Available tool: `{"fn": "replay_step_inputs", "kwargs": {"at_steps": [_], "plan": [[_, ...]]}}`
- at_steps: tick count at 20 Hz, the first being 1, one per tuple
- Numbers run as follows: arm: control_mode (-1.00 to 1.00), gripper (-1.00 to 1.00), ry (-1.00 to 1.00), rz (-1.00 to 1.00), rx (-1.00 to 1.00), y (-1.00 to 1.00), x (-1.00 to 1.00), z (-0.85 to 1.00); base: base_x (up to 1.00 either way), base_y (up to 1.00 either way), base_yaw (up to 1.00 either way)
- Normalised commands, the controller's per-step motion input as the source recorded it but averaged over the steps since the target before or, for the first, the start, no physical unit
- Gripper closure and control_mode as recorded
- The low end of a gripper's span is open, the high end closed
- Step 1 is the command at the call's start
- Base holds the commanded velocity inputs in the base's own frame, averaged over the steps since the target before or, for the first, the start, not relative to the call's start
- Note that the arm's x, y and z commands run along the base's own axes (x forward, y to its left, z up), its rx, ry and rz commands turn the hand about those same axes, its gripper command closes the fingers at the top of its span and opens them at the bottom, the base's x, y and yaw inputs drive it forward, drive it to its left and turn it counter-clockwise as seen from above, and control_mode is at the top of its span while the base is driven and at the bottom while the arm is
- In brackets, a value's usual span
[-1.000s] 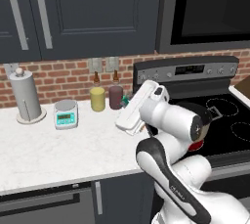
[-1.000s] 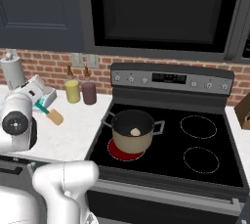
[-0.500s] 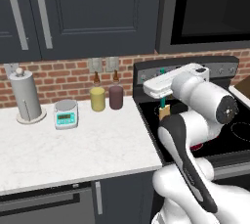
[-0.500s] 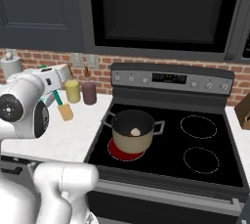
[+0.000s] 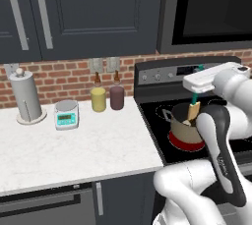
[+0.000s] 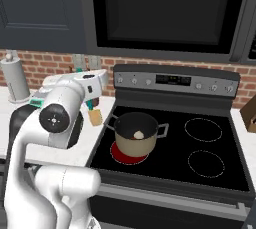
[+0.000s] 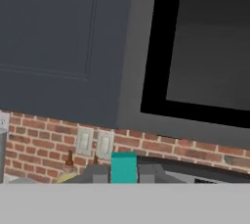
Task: Put the garlic and tomato in the pot. Retrieve the spatula and lightly stir the vegetables in the pot.
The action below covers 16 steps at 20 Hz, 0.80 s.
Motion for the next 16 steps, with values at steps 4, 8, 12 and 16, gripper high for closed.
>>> {"fn": "replay_step_inputs", "kwargs": {"at_steps": [4, 8, 12, 16], "plan": [[-1.0, 1.0, 0.0, -0.03, 0.08, -0.92, 0.25, -0.32, 0.0, 0.0, 0.0], [-1.0, 1.0, 0.0, -0.05, 0.08, -0.74, 0.21, -0.36, 0.0, 0.0, 0.0], [-1.0, 1.0, 0.0, -0.06, 0.08, -0.5, 0.37, -0.28, 0.0, 0.0, 0.0], [-1.0, 1.0, 0.0, -0.07, 0.09, -0.32, 0.57, -0.23, 0.0, 0.0, 0.0]]}}
